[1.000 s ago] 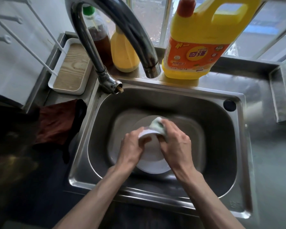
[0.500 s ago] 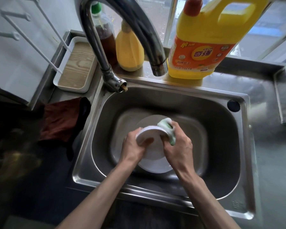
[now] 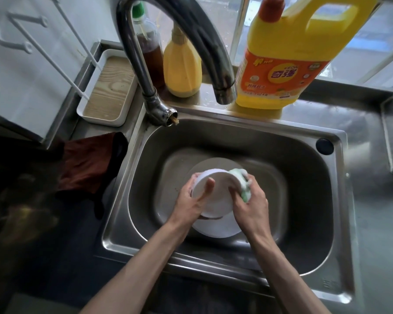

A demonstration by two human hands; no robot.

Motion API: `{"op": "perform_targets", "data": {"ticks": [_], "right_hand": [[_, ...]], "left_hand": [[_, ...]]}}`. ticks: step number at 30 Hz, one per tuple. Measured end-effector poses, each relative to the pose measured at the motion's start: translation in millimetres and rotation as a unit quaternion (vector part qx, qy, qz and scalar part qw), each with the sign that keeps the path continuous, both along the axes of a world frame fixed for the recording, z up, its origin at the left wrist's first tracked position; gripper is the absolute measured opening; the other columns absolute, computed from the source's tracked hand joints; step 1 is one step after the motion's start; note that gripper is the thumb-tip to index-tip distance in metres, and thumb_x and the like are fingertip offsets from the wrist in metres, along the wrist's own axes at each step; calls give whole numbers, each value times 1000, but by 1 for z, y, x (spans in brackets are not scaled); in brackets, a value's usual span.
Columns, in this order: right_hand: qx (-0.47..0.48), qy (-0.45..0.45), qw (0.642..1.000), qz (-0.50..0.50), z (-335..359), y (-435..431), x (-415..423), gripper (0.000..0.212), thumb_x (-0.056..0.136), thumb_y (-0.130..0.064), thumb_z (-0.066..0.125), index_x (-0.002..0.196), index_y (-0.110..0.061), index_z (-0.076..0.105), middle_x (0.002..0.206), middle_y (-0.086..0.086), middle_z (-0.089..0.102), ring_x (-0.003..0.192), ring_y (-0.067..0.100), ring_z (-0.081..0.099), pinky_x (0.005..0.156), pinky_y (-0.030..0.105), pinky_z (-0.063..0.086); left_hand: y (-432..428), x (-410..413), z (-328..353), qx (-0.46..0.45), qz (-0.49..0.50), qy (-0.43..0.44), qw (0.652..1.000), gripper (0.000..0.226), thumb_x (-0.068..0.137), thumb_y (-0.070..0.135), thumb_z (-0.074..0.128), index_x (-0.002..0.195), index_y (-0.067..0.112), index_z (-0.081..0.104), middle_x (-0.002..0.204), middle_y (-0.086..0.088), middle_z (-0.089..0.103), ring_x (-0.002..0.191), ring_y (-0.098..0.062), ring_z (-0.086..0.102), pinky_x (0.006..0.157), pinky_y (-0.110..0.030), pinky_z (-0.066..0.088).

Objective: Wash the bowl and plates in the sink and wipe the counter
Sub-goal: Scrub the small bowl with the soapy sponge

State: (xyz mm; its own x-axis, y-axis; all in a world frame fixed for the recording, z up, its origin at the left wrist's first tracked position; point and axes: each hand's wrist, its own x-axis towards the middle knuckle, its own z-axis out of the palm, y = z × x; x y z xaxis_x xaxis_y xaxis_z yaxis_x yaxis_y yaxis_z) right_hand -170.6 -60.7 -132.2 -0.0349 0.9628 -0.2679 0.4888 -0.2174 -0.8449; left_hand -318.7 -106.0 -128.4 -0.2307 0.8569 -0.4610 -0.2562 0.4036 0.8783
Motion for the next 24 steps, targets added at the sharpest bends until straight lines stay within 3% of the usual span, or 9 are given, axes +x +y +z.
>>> {"op": "perform_targets", "data": {"ticks": [3, 6, 8, 11, 14, 16, 19, 22, 24], "right_hand": [[-23, 15, 1000, -11, 0, 0, -2, 26, 100, -28, 68, 122, -40, 61, 108, -19, 69, 102, 5, 66, 91, 41, 57], [-45, 17, 999, 7, -2, -2, -1, 32, 99, -35, 68, 130, -34, 61, 118, -11, 70, 110, 13, 66, 97, 47, 56], [-46, 18, 999, 21, 0, -3, 0, 41, 98, -38, 69, 137, -29, 60, 125, -8, 69, 115, 16, 65, 101, 47, 54], [-15, 8, 998, 53, 5, -2, -2, 52, 97, -39, 69, 145, -23, 56, 137, -8, 62, 125, 11, 58, 106, 32, 48], [56, -38, 990, 124, 16, -2, -6, 56, 93, -50, 68, 142, -26, 55, 138, -14, 59, 121, 4, 56, 101, 26, 46], [118, -103, 968, 198, 23, 1, -10, 53, 94, -58, 61, 139, -31, 56, 136, -19, 58, 117, 5, 59, 91, 29, 51], [155, -171, 937, 260, 27, 12, -14, 46, 98, -59, 53, 138, -37, 56, 136, -21, 58, 114, 10, 63, 81, 39, 57], [108, -110, 967, 202, 19, 19, -12, 46, 98, -52, 62, 139, -32, 62, 137, -17, 64, 121, 12, 63, 97, 40, 54], [49, -58, 987, 139, 15, 21, -11, 50, 96, -49, 67, 140, -26, 63, 135, -10, 68, 121, 12, 63, 102, 39, 52]], "left_hand": [[4, -1, -7, 59, -11, 108, 992, 81, 77, 89, 49, 130, 30, 63, 123, 16, 66, 111, 0, 62, 83, -15, 52], [4, -12, -17, 81, -23, 191, 978, 46, 94, 59, 61, 123, 24, 68, 116, 13, 71, 111, -6, 66, 90, -25, 53], [3, -20, -21, 63, -47, 246, 966, 30, 88, 39, 72, 117, 31, 69, 108, 15, 73, 103, -8, 69, 88, -35, 57], [3, -27, -24, 18, -76, 326, 942, 37, 74, 35, 79, 110, 34, 70, 100, 10, 77, 93, -19, 73, 79, -40, 59], [8, -28, -20, 0, -124, 421, 899, 26, 78, 31, 82, 102, 26, 74, 95, -2, 79, 92, -31, 72, 73, -37, 55], [9, -25, -13, 2, -178, 471, 864, 16, 84, 26, 79, 100, 24, 74, 95, -5, 78, 94, -31, 70, 69, -32, 43], [5, -24, -16, -29, -186, 426, 885, 23, 77, 30, 85, 99, 27, 76, 91, -1, 78, 89, -24, 72, 66, -29, 44], [-1, -21, -20, -68, -54, 301, 950, 30, 66, 35, 91, 92, 26, 78, 81, 6, 78, 84, -22, 74, 69, -36, 59], [-1, -13, -16, -102, 64, 195, 973, 22, 70, 19, 95, 80, 24, 75, 76, 8, 76, 80, -22, 74, 69, -33, 61]]}}
